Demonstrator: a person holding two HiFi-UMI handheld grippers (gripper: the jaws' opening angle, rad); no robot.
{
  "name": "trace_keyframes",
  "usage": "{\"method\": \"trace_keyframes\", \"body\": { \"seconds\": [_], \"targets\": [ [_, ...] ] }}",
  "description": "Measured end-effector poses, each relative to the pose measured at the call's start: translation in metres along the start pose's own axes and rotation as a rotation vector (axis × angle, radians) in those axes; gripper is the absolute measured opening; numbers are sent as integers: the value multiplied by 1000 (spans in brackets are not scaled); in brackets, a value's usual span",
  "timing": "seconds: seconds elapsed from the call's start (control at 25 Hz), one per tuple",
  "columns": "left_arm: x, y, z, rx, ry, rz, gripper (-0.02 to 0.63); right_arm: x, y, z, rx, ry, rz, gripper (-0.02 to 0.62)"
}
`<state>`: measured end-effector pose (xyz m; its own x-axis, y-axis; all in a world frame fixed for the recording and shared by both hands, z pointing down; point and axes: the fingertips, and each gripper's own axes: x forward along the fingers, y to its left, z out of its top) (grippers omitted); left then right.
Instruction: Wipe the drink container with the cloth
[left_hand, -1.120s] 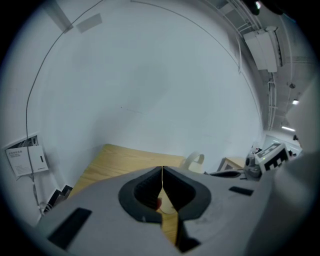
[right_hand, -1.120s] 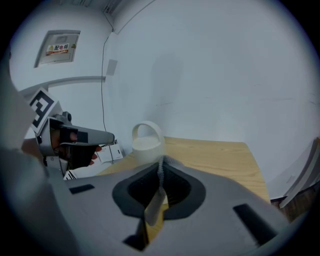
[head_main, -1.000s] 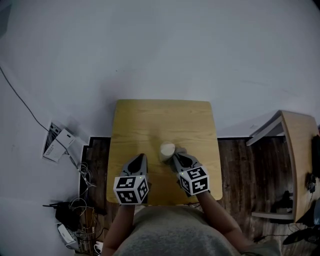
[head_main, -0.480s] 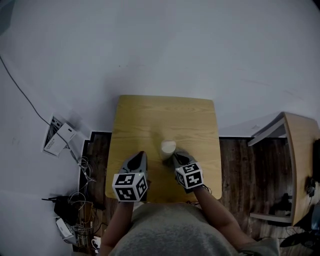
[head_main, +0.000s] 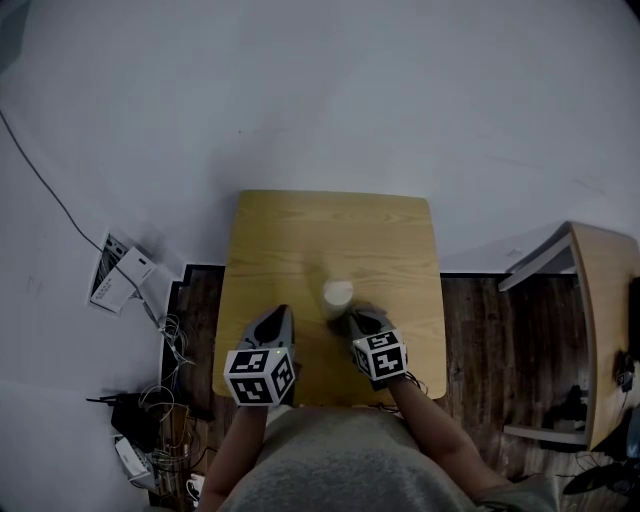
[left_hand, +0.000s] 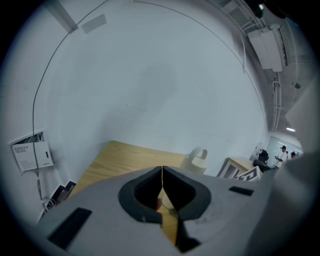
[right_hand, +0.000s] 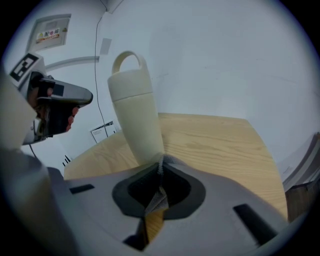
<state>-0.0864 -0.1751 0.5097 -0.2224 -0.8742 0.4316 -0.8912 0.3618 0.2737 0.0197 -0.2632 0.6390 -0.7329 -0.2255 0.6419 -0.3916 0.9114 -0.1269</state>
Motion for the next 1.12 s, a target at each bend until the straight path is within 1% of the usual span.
{"method": "trace_keyframes", "body": {
  "seconds": [0.24,0.48,0.68,0.8,1.12],
  "targets": [
    [3,2,0,1,5,-13,3,-33,-4,17,58,-92,-60,9],
    [5,6,6,10,9,-52,3,-71,13,46,73,-203,-101,9],
    [6,12,9,31,32,-109,3,-94,34,68,65,-276,-147,9],
    [8,18,11,42,48,-143,3,-102,47,78,78,-307,-171,9],
    [7,25,27,79,72,-243,3,-96,72,102,124,-351,-229,9]
  ]
}}
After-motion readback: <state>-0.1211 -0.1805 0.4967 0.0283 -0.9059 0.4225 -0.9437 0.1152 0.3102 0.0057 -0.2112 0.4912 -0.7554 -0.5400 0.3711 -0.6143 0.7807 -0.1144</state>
